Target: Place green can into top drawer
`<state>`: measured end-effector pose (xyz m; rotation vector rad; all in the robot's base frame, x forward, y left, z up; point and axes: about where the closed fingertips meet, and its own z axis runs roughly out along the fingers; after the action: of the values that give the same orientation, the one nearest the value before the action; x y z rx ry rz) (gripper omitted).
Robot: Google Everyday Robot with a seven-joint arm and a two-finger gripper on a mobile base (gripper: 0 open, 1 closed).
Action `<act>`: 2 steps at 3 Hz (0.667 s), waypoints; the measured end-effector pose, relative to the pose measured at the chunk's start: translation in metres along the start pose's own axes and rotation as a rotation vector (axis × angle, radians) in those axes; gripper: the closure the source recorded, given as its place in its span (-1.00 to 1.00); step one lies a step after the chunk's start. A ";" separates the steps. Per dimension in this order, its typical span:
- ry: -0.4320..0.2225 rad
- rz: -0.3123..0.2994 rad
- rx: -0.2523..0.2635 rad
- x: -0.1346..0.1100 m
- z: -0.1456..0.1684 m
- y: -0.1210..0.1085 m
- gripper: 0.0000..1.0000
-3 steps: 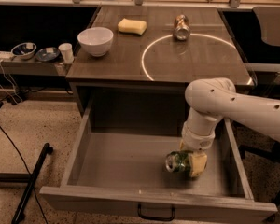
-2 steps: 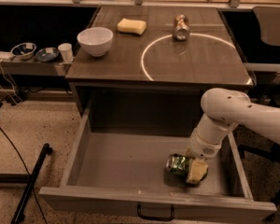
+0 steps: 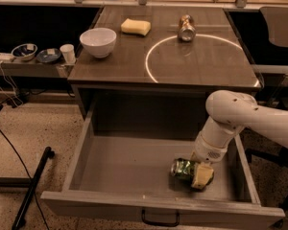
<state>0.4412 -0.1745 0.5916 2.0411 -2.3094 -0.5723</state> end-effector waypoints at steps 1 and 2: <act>0.000 0.000 0.000 0.000 0.000 0.000 -0.45; 0.000 0.000 0.000 0.000 0.000 0.000 -0.91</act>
Offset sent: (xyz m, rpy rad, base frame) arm 0.0000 0.0000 0.0000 0.0000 0.0000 0.0000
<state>0.4412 -0.1745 0.5916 2.0410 -2.3093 -0.5723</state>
